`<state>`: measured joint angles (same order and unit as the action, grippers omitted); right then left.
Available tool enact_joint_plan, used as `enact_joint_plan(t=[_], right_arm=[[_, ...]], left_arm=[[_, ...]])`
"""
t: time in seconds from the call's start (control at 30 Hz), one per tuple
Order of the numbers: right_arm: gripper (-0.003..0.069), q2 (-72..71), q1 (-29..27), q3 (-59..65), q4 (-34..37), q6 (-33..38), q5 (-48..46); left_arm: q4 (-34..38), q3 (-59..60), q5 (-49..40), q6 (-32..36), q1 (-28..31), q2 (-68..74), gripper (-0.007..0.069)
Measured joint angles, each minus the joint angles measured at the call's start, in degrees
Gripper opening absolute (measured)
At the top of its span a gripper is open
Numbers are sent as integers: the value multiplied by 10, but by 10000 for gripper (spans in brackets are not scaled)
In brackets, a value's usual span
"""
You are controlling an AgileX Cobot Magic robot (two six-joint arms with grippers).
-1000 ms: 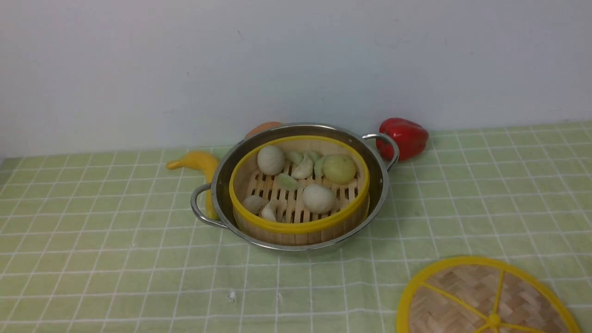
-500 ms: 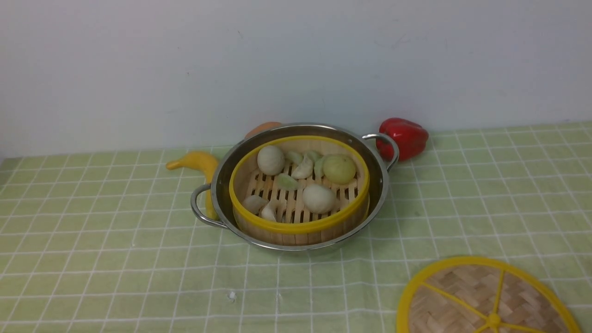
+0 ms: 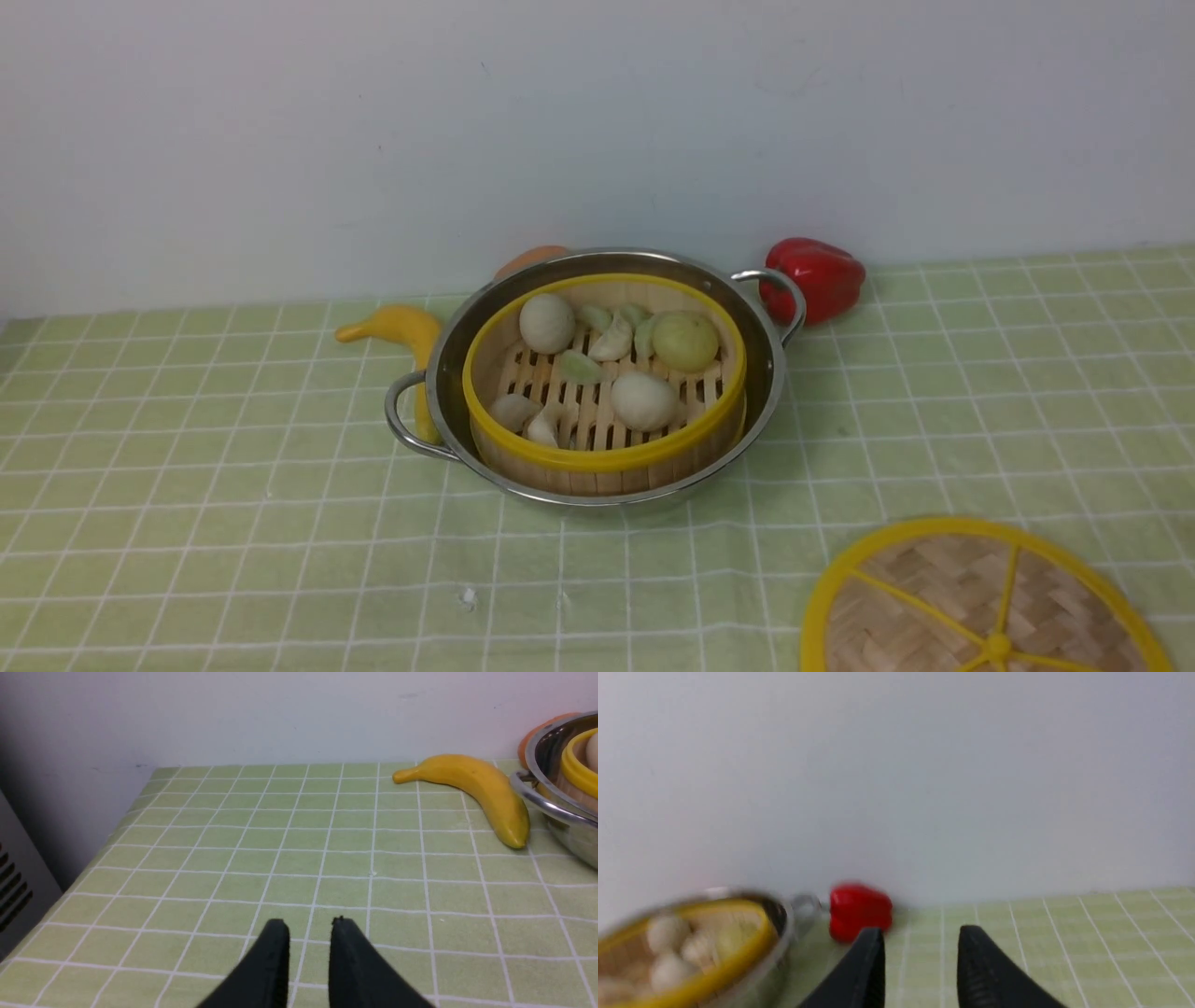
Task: Place the steamer in the pot on the green tablecloth, and put the lid on the steamer.
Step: 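Move the gripper down to the bamboo steamer lid and grasp its center knob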
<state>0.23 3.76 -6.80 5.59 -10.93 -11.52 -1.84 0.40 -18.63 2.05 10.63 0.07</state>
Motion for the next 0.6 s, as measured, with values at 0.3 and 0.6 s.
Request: enact_joint_plan(t=[0.3, 0.6], right_arm=[[240, 65, 0, -243, 37, -32, -291], [240, 88, 0, -299, 99, -36, -470]], left_arm=[[0, 0, 0, 0, -1, 0, 143], [0, 0, 0, 0, -1, 0, 160]])
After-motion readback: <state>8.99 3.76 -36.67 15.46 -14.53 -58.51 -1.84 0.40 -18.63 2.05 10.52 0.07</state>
